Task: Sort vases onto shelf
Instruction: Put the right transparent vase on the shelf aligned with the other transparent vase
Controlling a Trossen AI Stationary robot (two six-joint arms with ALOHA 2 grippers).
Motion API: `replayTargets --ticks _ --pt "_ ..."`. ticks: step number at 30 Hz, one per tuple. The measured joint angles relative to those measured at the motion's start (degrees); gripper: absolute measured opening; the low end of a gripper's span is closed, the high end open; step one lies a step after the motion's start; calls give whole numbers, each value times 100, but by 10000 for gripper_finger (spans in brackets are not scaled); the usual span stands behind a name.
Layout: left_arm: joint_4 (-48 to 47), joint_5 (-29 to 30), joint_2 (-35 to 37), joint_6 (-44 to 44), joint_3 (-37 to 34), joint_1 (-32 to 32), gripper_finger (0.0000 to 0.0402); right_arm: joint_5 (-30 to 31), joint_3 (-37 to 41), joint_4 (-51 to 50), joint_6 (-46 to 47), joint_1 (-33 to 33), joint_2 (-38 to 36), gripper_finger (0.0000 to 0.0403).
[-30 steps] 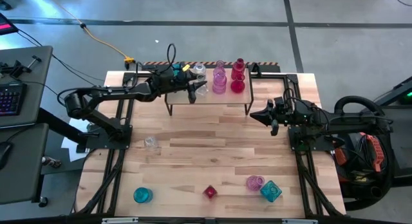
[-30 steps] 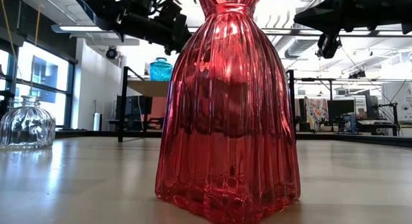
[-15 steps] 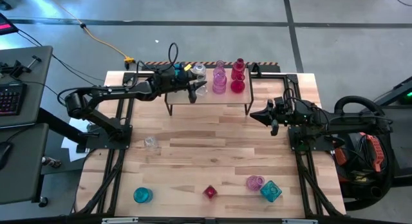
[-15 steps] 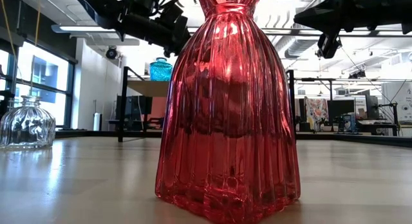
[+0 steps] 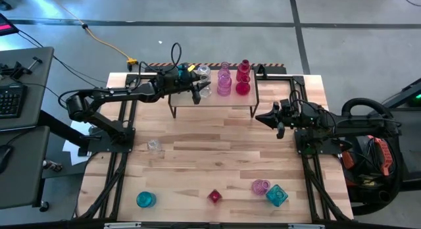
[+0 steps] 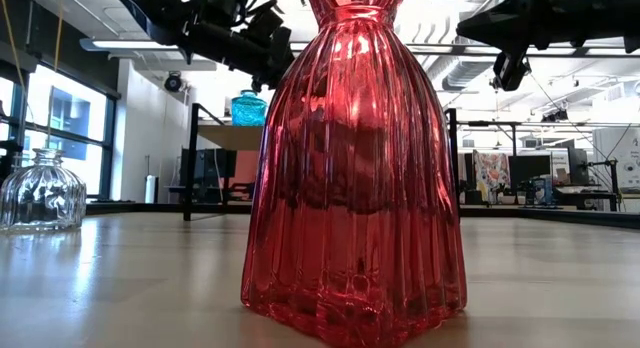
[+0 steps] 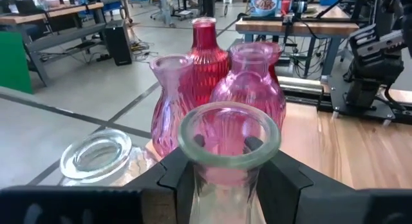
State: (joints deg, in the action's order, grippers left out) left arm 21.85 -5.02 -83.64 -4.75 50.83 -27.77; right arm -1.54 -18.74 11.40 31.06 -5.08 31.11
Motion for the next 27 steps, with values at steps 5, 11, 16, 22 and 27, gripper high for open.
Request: replayTargets --ticks 5,11,16,22,27 --pt "-5 22 -2 0 0 2 152 1 0 0 1 0 0 1" --pt "19 44 10 -42 0 2 168 0 -1 0 0 0 0 1" --pt "101 111 43 -42 0 2 170 2 -2 0 1 0 0 1" --pt "148 111 113 -42 0 4 170 0 -2 0 1 -2 0 1" --pt "168 145 146 -111 30 46 170 0 -2 0 1 0 0 1"
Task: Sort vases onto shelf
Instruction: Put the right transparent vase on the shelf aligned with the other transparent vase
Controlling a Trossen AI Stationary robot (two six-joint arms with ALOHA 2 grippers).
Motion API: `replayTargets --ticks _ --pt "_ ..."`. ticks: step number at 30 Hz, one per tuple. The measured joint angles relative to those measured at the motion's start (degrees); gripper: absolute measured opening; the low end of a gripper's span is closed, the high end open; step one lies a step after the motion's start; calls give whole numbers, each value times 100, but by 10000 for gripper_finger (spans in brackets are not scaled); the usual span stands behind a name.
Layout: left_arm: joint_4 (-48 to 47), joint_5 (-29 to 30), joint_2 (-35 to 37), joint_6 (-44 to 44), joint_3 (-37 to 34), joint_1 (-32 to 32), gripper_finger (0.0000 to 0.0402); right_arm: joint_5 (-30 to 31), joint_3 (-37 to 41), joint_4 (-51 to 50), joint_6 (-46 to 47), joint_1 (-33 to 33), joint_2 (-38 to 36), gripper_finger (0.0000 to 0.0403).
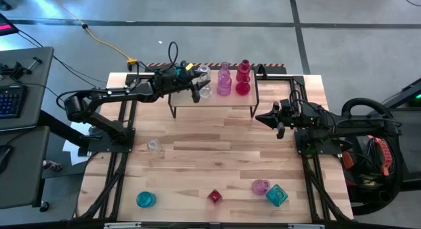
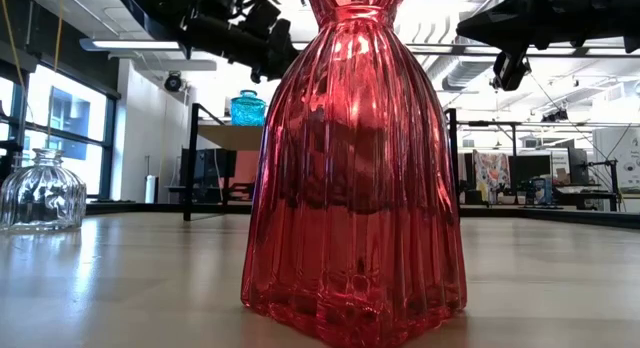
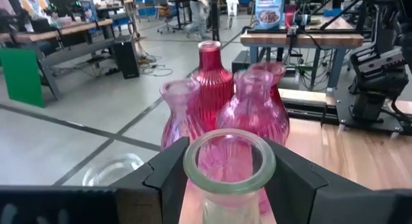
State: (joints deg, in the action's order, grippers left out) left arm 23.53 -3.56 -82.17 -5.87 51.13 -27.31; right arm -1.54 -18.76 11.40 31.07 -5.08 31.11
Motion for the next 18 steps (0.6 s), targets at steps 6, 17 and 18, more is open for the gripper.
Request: replayTargets --ticks 6,17,18 --pt "-61 21 7 -126 244 4 170 1 0 0 0 -1 0 1" --pt "-542 85 17 -144 357 107 170 0 0 -2 -2 -2 0 1" --pt "-543 121 17 -144 357 126 170 1 0 -2 0 -1 -1 1"
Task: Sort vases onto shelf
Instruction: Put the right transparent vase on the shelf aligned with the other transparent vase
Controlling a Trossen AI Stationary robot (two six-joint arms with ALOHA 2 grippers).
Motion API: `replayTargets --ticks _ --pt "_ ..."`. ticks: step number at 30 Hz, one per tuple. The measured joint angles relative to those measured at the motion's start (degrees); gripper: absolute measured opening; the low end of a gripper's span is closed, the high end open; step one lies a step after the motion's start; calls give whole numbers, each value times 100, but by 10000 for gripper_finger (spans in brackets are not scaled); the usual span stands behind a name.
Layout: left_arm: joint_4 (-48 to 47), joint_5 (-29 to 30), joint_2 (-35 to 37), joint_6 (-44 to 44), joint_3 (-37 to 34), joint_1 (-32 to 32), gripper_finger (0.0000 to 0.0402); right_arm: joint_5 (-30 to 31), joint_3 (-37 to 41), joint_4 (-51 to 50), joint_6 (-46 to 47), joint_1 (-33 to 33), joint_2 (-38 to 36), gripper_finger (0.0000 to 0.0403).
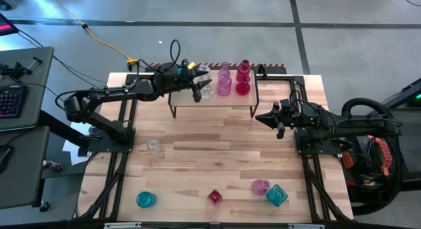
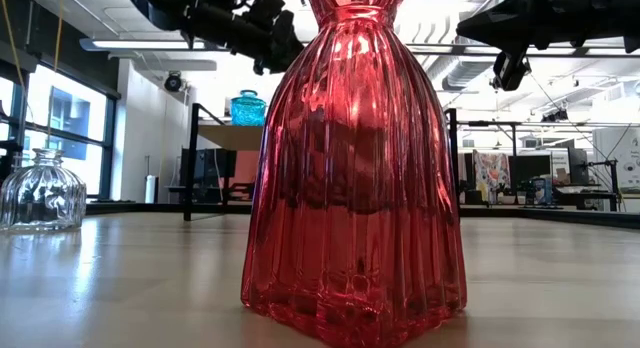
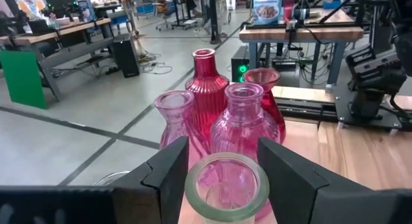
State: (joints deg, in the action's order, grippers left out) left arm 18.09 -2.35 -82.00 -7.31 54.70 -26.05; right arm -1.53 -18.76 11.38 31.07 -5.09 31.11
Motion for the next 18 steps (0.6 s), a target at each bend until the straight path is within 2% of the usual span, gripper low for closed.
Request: replayTargets --ticks 18 --pt "-93 203 1 -86 -2 -11 170 0 0 0 -1 1 0 1"
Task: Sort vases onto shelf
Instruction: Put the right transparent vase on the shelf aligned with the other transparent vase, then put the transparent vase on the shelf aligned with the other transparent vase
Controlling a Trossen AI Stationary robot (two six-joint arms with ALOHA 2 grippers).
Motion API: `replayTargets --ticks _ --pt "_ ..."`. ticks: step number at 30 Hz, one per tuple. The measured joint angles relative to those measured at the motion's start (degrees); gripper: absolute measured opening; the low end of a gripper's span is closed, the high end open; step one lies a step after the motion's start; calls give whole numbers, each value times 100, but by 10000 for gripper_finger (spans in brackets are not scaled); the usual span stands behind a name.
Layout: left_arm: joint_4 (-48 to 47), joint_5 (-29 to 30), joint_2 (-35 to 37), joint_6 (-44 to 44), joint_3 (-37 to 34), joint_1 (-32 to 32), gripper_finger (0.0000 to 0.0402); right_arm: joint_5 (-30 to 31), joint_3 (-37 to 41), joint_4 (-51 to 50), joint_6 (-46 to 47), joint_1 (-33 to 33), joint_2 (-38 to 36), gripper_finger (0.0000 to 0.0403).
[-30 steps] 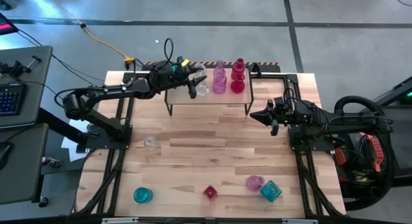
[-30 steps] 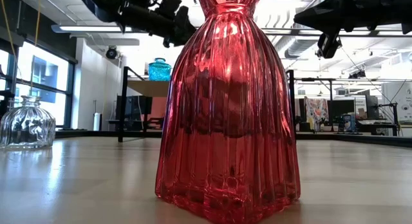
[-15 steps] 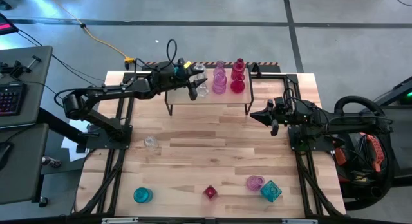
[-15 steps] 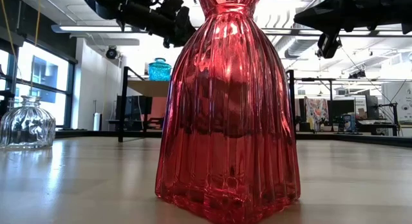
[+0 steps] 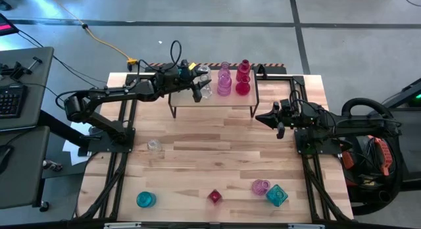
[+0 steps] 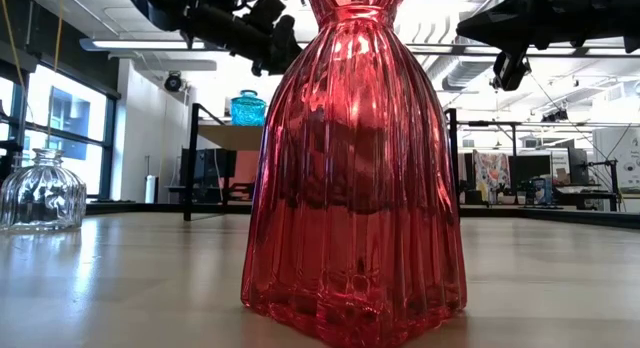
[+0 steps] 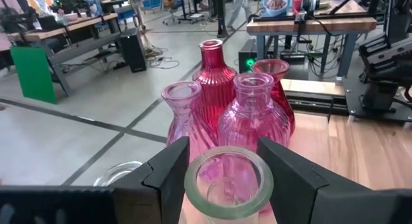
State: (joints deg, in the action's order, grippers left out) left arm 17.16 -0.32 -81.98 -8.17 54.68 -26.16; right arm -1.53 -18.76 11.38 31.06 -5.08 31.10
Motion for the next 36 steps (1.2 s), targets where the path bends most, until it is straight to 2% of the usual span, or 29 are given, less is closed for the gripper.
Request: replayTargets --ticks 19,28,32,36 --pt "369 84 80 -102 -2 -2 170 1 0 2 1 -2 -1 1" --pt "395 84 442 -288 -7 103 170 0 0 2 1 -1 0 1" --pt "230 84 704 -333 -7 202 170 0 0 0 1 -1 -1 1" --pt "-422 84 1042 -406 -7 336 170 -1 0 2 1 -1 -1 1"
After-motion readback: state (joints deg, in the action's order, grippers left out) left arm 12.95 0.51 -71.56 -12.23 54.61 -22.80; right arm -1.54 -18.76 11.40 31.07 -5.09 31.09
